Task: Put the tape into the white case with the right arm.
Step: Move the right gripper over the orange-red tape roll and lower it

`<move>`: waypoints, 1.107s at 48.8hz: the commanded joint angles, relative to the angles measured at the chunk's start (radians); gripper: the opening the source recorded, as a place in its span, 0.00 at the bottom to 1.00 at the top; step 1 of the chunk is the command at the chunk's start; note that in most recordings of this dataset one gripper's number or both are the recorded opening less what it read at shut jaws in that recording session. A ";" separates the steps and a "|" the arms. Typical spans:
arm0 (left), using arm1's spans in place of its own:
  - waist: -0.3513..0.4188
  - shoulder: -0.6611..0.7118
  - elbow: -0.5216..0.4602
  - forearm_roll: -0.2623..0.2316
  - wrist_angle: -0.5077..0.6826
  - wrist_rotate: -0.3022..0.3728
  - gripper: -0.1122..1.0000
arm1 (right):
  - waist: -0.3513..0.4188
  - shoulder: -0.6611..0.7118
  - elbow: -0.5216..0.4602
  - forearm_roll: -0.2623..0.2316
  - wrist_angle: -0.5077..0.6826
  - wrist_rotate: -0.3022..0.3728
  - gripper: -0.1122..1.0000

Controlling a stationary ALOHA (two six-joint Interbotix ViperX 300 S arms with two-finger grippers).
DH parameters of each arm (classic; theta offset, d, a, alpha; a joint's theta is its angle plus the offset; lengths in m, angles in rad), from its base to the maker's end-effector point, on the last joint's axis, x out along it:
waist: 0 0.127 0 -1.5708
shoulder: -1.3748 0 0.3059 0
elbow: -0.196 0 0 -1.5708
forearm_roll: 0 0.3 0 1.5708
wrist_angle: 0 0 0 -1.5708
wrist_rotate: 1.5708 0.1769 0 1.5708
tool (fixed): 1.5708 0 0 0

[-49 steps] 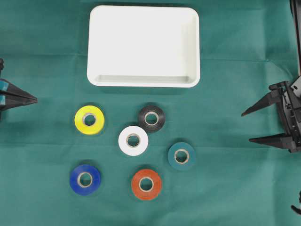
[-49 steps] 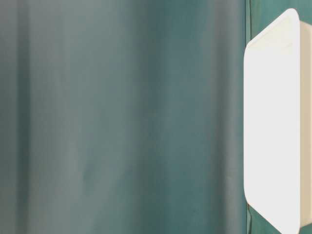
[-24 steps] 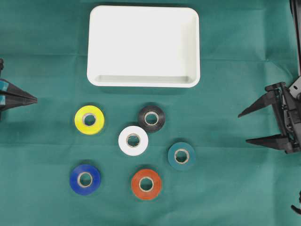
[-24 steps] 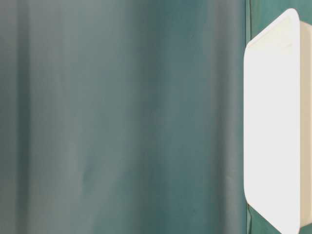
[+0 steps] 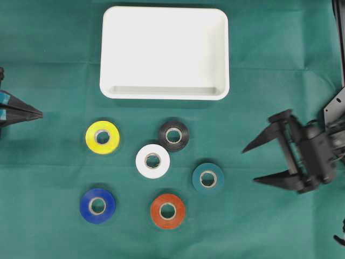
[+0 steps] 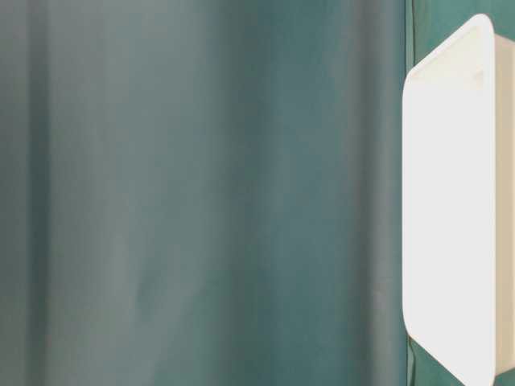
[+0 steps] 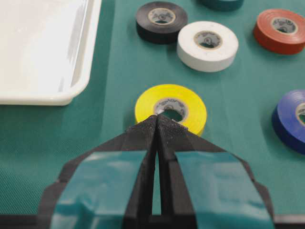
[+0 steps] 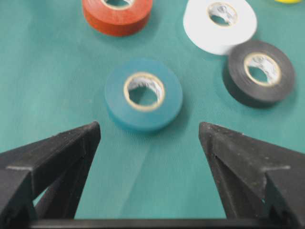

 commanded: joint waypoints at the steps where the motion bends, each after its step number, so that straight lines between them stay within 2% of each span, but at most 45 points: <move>1: -0.003 0.008 -0.009 -0.002 -0.011 0.000 0.10 | 0.005 0.075 -0.074 -0.003 -0.028 0.003 0.71; 19: -0.003 0.006 -0.006 -0.002 -0.011 0.000 0.10 | 0.005 0.407 -0.364 -0.003 -0.038 0.005 0.71; 31: -0.003 -0.018 0.002 -0.002 -0.009 -0.002 0.10 | 0.006 0.549 -0.538 -0.005 -0.035 0.005 0.71; 42: -0.003 -0.071 0.017 -0.002 -0.008 -0.002 0.10 | 0.008 0.618 -0.624 -0.003 0.002 0.008 0.71; 48: -0.003 -0.097 0.026 -0.002 -0.005 -0.002 0.10 | 0.006 0.634 -0.653 -0.002 0.075 0.015 0.71; 54: -0.003 -0.100 0.028 -0.002 -0.005 -0.002 0.10 | 0.011 0.647 -0.676 -0.002 0.170 0.060 0.71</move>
